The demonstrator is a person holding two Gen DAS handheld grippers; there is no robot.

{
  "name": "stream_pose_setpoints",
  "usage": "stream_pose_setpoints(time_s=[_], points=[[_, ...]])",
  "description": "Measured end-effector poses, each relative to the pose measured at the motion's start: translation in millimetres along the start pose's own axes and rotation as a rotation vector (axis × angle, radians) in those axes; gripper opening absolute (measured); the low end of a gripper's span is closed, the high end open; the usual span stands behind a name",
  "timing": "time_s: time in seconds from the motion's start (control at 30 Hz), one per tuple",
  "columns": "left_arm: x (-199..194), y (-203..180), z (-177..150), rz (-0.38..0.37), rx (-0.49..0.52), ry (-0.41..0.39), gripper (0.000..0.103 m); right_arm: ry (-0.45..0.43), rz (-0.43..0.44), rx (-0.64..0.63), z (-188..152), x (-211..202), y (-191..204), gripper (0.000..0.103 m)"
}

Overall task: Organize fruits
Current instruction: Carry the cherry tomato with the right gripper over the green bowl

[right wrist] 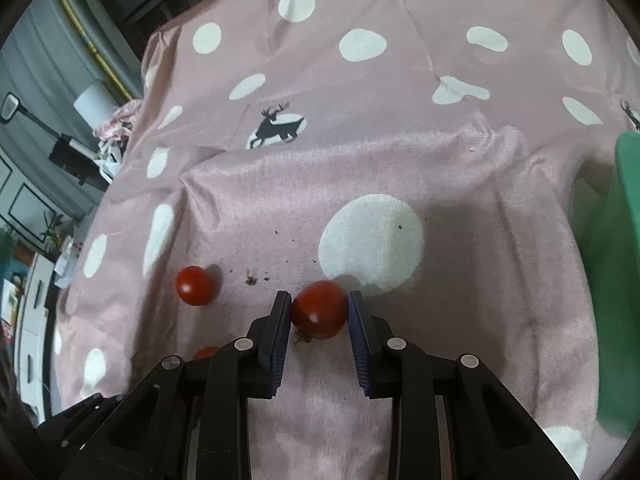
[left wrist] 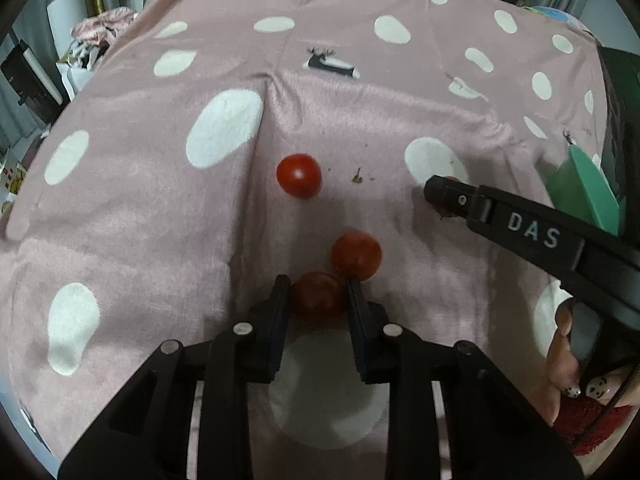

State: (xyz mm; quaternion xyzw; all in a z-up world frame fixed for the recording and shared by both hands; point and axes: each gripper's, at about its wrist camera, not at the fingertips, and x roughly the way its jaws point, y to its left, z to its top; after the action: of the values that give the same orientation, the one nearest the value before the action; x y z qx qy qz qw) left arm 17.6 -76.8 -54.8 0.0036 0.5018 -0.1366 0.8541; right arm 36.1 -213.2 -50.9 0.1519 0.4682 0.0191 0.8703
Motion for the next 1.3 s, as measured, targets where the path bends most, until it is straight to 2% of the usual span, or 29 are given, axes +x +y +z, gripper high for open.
stream_pose_setpoints(time_s=[0.43, 0.53, 0.7, 0.9, 1.03, 1.17, 1.3], points=[[-63.4, -17.4, 4.7, -0.072, 0.035, -0.193, 0.027, -0.119, 0.059, 0.032, -7.1, -69.4, -11.6, 0.031], [-77.8, -31.2, 9.1, -0.113, 0.05, -0.227, 0.027, -0.169, 0.064, 0.039, -4.1, -89.2, -15.2, 0.031], [-92.5, -68.0, 16.3, -0.121, 0.121, -0.291, 0.027, -0.243, 0.061, 0.053, 0.0, -120.4, -29.4, 0.031], [-93.2, -114.2, 28.9, -0.19, 0.172, -0.309, 0.027, -0.342, -0.004, 0.115, -1.5, -161.8, -65.7, 0.031], [-87.6, -146.9, 37.4, -0.238, 0.216, -0.309, 0.027, -0.369, -0.073, 0.19, -6.7, -180.1, -96.0, 0.031], [-80.9, -178.6, 44.3, -0.307, 0.268, -0.29, 0.027, -0.369, -0.116, 0.275, -13.4, -189.9, -126.0, 0.031], [-67.1, -209.1, 49.5, -0.335, 0.333, -0.258, 0.027, -0.359, -0.14, 0.34, -18.4, -190.6, -147.6, 0.031]])
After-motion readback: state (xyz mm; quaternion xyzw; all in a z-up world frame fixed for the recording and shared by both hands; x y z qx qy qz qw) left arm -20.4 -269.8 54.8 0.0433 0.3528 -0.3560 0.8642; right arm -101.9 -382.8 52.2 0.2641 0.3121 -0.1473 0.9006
